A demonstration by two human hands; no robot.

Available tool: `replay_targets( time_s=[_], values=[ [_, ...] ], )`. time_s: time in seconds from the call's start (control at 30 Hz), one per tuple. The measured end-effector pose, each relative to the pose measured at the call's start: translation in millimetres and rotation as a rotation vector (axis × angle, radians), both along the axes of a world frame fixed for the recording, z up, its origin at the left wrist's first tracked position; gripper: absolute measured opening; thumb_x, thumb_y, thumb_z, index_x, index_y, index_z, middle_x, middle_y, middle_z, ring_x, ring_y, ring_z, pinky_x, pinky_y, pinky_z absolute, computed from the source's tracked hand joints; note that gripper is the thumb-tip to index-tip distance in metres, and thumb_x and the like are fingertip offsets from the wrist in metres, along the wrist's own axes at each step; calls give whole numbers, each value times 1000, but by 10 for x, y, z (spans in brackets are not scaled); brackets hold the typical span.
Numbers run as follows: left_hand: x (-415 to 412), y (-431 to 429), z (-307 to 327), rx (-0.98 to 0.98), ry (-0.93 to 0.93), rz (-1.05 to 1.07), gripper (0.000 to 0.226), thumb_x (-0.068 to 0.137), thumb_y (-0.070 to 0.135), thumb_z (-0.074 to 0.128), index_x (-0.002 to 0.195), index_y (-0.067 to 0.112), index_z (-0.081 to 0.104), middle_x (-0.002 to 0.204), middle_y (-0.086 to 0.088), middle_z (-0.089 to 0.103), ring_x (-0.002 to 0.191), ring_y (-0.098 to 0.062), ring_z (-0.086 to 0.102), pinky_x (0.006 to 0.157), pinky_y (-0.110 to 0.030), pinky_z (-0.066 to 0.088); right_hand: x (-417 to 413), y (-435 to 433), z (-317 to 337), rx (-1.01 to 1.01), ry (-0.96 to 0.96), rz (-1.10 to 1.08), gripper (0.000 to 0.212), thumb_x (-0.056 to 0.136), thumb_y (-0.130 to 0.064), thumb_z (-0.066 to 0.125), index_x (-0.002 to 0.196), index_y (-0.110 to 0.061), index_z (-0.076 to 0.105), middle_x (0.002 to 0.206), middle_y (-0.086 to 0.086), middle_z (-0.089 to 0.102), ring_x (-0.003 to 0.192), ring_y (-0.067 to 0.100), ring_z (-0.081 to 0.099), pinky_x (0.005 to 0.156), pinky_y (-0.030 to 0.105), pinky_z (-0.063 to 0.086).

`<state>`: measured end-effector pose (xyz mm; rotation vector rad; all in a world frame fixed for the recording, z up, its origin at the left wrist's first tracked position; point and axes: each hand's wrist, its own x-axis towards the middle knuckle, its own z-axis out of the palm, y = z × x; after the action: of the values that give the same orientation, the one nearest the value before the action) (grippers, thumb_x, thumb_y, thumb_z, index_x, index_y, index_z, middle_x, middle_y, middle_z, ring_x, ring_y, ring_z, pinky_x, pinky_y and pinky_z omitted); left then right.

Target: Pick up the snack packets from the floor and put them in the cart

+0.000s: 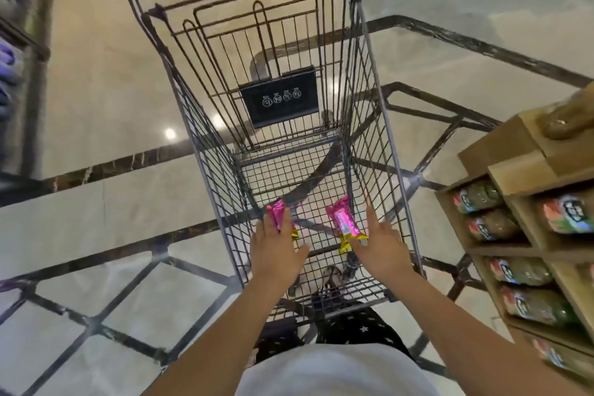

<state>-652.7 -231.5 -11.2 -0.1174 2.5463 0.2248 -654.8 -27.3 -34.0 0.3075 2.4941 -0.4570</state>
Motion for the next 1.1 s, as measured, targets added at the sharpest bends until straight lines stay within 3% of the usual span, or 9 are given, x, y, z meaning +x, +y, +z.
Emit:
replay_targets(
  time_s=[0.1,0.2,0.37,0.6,0.87,1.1],
  values=[
    [221,-72,2,21,-13,-81,84,96,65,36,157,28,-9,163,-21,-1,151,-37,0,123,-46,8,277,-63,72,36,-6,-41,81,95,-55,43,156,-25,-1,151,15,34,138,35,33,108,48,37],
    [457,-155,46,31,-19,-191,84,96,66,33,157,29,-12,163,-21,-3,151,-38,-1,123,-46,6,648,-179,181,122,22,-102,78,95,-55,41,156,-23,2,149,15,37,134,35,37,106,47,38],
    [938,-271,196,43,6,-455,82,97,65,33,157,27,-9,163,-21,-3,151,-38,-3,122,-47,4,1541,-517,298,230,56,-398,74,94,-58,37,155,-26,9,140,12,45,127,32,43,96,42,43],
    [1629,-214,288,17,-22,-826,77,98,59,35,158,27,-2,163,-19,-4,151,-36,-4,122,-47,4,2893,-727,273,182,-54,-765,72,96,-58,35,155,-29,6,149,13,35,136,34,33,103,46,36],
    [2605,512,228,-59,-2,-1227,84,96,68,29,157,26,-9,164,-19,2,151,-36,1,122,-49,4,4380,-420,310,150,-36,-1132,73,96,-58,37,155,-31,4,151,14,33,134,33,33,104,44,35],
    [3991,1482,160,-65,5,-1506,80,97,67,27,157,29,-9,164,-17,-2,151,-36,0,121,-50,6,6030,-115,230,144,-88,-1395,73,95,-62,33,155,-32,4,149,13,34,134,32,34,104,45,37]
  ],
)
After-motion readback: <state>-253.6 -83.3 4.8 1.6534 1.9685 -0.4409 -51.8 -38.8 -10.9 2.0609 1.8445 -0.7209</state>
